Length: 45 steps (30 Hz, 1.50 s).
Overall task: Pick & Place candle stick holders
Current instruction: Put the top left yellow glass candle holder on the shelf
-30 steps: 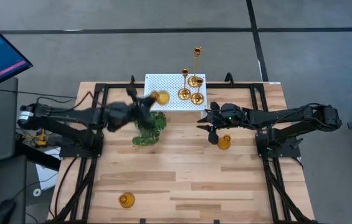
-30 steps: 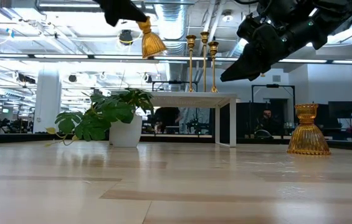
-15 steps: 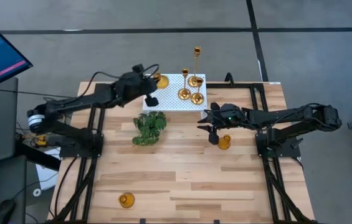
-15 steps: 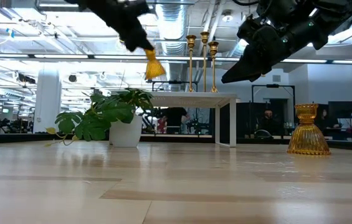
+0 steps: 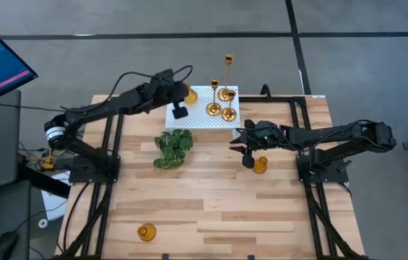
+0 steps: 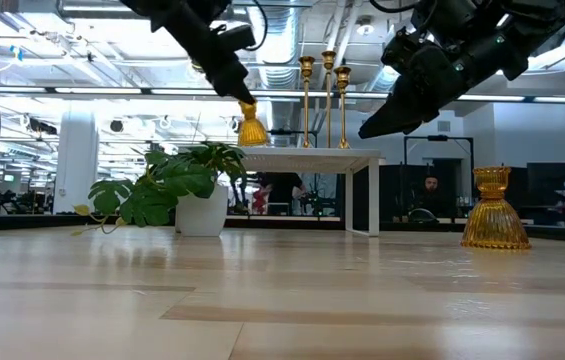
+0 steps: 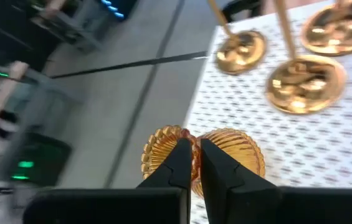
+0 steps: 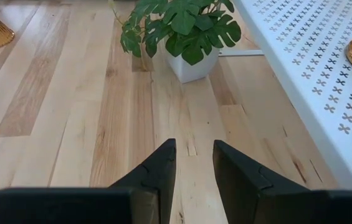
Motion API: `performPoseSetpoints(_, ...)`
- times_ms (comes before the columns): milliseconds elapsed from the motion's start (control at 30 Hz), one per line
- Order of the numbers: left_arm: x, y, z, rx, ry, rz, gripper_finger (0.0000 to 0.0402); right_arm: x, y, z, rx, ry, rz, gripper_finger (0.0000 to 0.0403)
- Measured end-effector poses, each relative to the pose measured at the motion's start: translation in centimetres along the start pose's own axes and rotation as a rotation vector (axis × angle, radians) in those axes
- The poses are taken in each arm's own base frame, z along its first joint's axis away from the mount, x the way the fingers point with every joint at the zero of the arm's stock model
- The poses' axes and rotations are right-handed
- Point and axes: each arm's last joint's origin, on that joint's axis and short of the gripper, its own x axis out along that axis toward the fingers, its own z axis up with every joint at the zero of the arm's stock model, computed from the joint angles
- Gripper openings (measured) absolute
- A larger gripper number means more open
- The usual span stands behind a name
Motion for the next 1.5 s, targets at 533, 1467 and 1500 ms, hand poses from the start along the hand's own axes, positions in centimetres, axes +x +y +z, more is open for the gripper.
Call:
performPoseSetpoints(533,0.22,-0.29,-1.0,-0.05,0.073,-0.068,0.0014,0.0,0.0,0.0,0.0,0.0,0.0,0.0097)
performPoseSetpoints(1467,0.78,-0.28,-0.38,-0.085,-0.007,-0.073,0.0046,0.0,0.0,0.0,0.0,0.0,0.0,0.0097)
performPoseSetpoints(1500,0.74,-0.24,-0.3,-0.087,-0.018,-0.076,0.0045,0.0,-0.01,-0.01,0.0,0.001,0.0,0.0097)
